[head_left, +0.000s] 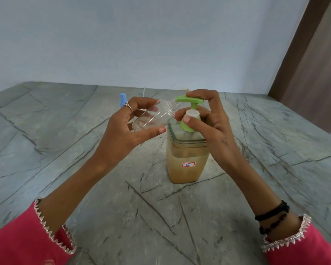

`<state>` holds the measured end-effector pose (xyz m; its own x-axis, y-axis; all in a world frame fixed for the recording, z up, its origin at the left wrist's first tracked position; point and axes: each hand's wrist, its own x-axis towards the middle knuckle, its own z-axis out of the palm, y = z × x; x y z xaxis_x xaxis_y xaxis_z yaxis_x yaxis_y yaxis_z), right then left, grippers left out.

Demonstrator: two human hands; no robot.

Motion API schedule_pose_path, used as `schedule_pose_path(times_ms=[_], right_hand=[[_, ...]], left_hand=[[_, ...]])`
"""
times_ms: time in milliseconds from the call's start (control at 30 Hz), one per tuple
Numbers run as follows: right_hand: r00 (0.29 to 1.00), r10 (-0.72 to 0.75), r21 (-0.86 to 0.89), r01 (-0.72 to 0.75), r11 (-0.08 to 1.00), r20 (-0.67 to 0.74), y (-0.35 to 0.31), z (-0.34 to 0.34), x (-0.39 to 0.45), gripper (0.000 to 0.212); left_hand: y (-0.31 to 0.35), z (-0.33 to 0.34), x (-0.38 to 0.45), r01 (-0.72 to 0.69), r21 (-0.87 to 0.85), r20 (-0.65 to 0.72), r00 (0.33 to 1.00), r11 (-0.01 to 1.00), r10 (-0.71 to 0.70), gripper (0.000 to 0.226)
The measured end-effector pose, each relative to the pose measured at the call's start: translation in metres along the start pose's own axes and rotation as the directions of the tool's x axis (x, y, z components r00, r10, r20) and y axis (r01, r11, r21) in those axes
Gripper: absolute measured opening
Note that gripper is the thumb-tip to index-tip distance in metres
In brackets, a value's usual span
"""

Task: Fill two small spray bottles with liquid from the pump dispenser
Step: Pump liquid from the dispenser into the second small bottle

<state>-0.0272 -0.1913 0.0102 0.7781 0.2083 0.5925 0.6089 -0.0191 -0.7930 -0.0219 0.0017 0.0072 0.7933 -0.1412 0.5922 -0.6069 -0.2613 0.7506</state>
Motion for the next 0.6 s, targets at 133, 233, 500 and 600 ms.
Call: schedule_pose_path(times_ms=[133,233,500,600], right_hand=[[0.999,-0.025,-0.001,0.025,1.0,0.019,-0.001,0.001,0.001,0.033],[0.999,-0.045,0.017,0.045,0.999,-0.02,0.0,0.004,0.002,0.031],[0.994,-0.055,0.111,0.065,0.992,-0.09,0.001,0.01,0.007,0.028],[0.995,-0.031,0.112,0.042,0.993,-0.1,0.001,0.01,0.01,0.026]], left_hand=[[0.001,0.001,-0.001,0.002,0.011,-0.003,1.0,1.0,-0.002,0.046],[0.002,0.001,-0.001,-0.003,0.018,-0.001,1.0,1.0,0.003,0.046],[0.005,0.0,0.001,-0.026,0.03,-0.006,1.0,0.999,0.026,0.046],[0.006,0.002,0.001,-0.025,0.042,0.001,1.0,0.999,0.025,0.045]])
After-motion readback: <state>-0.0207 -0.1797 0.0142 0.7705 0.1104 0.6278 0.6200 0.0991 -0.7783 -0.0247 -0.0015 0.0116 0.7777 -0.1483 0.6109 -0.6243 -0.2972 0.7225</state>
